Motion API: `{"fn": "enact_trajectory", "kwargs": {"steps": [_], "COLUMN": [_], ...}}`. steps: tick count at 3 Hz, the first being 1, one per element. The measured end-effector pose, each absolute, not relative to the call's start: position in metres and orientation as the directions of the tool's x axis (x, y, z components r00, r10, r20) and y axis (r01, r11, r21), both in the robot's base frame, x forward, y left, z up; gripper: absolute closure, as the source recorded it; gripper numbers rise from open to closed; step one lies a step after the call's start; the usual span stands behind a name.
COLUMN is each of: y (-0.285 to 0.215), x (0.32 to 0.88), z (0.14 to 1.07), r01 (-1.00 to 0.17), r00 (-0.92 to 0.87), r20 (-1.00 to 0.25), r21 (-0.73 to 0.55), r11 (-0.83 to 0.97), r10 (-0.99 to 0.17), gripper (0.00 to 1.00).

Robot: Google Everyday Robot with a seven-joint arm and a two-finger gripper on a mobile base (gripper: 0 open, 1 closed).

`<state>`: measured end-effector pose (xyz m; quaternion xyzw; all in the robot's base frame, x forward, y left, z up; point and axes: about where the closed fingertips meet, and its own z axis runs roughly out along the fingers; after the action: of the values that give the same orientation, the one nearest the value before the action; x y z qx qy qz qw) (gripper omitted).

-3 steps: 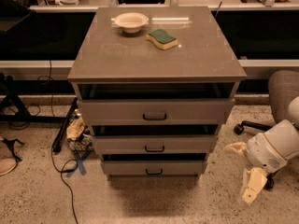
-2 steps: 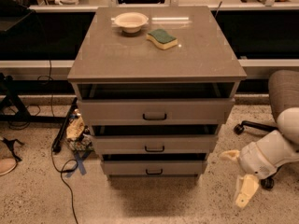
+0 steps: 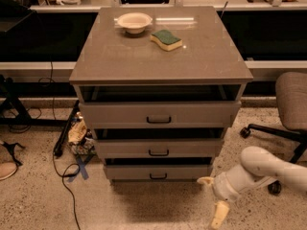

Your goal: Open bottom drawer

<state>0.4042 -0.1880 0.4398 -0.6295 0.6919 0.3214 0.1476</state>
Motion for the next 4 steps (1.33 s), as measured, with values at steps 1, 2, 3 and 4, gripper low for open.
{"fn": "enact_trajectory", "kwargs": {"steps": [1, 2, 3, 4], "y": [-0.186, -0.186, -0.185, -0.190], "x": [0.408, 0.408, 0.418, 0.454], "z": [0.423, 0.423, 0.405, 0.366], "r01": [-0.968, -0.968, -0.979, -0.992], "r00": [-0.180, -0.180, -0.170, -0.113], "r20": [-0.611, -0.611, -0.625, -0.677], "r21": [0.249, 0.248, 0.194, 0.039], "r11": [0.029, 0.029, 0.059, 0.118], "r10": [-0.771, -0.771, -0.762, -0.727], "gripper": [0.00, 0.00, 0.00, 0.00]}}
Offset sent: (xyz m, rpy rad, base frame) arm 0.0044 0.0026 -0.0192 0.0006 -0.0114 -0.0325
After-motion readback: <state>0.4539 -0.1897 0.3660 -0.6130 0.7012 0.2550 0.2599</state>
